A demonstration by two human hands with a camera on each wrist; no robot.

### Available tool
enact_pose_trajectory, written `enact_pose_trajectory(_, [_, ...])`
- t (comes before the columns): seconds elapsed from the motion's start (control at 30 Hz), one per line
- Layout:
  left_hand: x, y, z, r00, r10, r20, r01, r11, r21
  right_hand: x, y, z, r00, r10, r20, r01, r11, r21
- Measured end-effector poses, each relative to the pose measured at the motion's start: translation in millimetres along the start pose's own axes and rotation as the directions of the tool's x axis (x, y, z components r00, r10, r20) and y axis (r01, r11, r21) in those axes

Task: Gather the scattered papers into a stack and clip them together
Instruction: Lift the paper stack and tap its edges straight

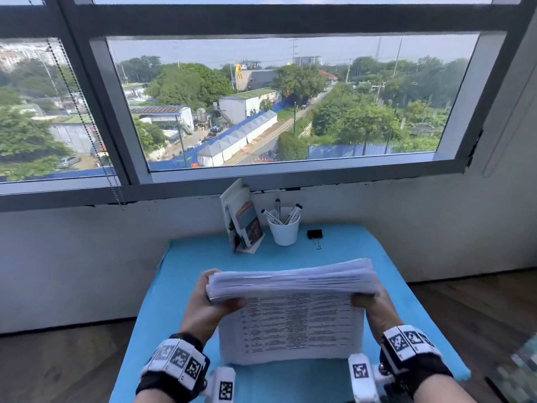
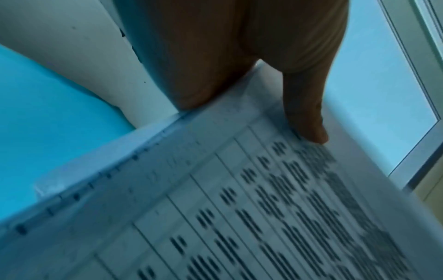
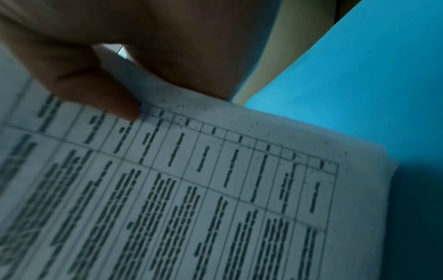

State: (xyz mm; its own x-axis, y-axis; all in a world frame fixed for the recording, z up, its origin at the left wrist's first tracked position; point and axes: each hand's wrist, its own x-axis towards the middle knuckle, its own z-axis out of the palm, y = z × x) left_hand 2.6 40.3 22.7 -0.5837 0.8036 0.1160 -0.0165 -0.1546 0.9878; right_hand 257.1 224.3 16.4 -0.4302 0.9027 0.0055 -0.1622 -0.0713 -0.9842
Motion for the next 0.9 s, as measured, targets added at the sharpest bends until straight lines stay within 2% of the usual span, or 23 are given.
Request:
enact_pose_trajectory(0.17, [-4.8, -2.6, 8.6, 0.999, -0.011, 0.034, 0.013, 0.998, -0.058, -2.1, 5.0, 8.7, 0.997, 0.075, -0.022, -0.076, 0.996, -0.051])
enact_pose_trajectory(0.33, [4.6, 3.1, -7.5, 0.997, 0.068, -0.047, -0.068, 0.998, -0.002, -1.1, -13.5, -0.2, 0.999, -0.036, 0.009, 0.036, 0.999, -0.036])
enact_pose_trajectory(0.5, [-5.1, -0.2, 6.4, 0.999, 0.006, 0.036, -0.005, 1.000, -0.029, -4.9, -7.5, 9.8, 0.999, -0.041, -0.020, 0.039, 0.995, -0.089])
enact_pose_trajectory(0.67, [4.3, 2.7, -0.5, 1.000, 0.025, -0.012, -0.025, 1.000, -0.007, -5.8, -23.5, 5.5, 0.997, -0.071, -0.035, 0.069, 0.996, -0.051])
enact_pose_trajectory(0.77, [2.1, -1.1, 10.8, 0.998, -0.019, 0.052, 0.021, 0.999, -0.049, -1.6, -14.3, 7.9, 0.999, -0.036, -0.013, 0.034, 0.992, -0.121])
enact_pose_trajectory(0.83, [2.6, -2.5, 18.6, 0.996, -0.036, 0.086, 0.044, 0.995, -0.093, 0.5, -15.7, 11.0, 0.999, -0.005, -0.034, 0.003, 0.998, -0.066])
enact_pose_trajectory(0.9, [3.6, 3.2, 15.7, 0.998, -0.008, 0.065, 0.015, 0.995, -0.096, 0.7, -23.2, 9.1, 0.999, -0.017, -0.044, 0.016, 0.999, -0.030])
